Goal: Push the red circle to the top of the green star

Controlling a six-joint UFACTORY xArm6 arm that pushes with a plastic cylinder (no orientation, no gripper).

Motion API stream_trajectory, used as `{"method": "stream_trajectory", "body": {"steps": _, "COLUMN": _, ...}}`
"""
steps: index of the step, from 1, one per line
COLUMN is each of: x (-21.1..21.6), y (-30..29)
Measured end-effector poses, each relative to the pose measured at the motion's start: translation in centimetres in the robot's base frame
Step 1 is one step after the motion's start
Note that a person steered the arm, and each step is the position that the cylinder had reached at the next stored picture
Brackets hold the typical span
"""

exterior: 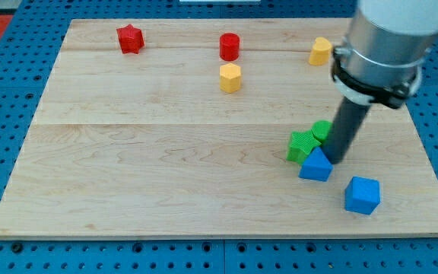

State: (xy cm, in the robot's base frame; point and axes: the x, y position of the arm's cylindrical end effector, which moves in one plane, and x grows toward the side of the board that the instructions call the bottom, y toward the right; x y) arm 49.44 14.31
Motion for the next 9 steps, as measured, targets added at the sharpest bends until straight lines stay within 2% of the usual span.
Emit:
{"method": "stream_trajectory", "body": {"steps": 2, "x": -4.3, "y": -3.9}}
{"method": "stream_trajectory", "body": {"steps": 3, "x": -3.5, "y": -2.5}}
{"method": "stream_trajectory", "body": {"steps": 5, "x": -5.0, "y": 3.9}}
{"method": "stream_trajectory", "body": {"steps": 6, "x": -6.5, "y": 5.2}}
{"method": "stream_trajectory", "body": {"steps": 7, "x": -8.1, "y": 2.3}}
{"method": "stream_trajectory", "body": {"steps": 9, "x": -6.0, "y": 2.9}}
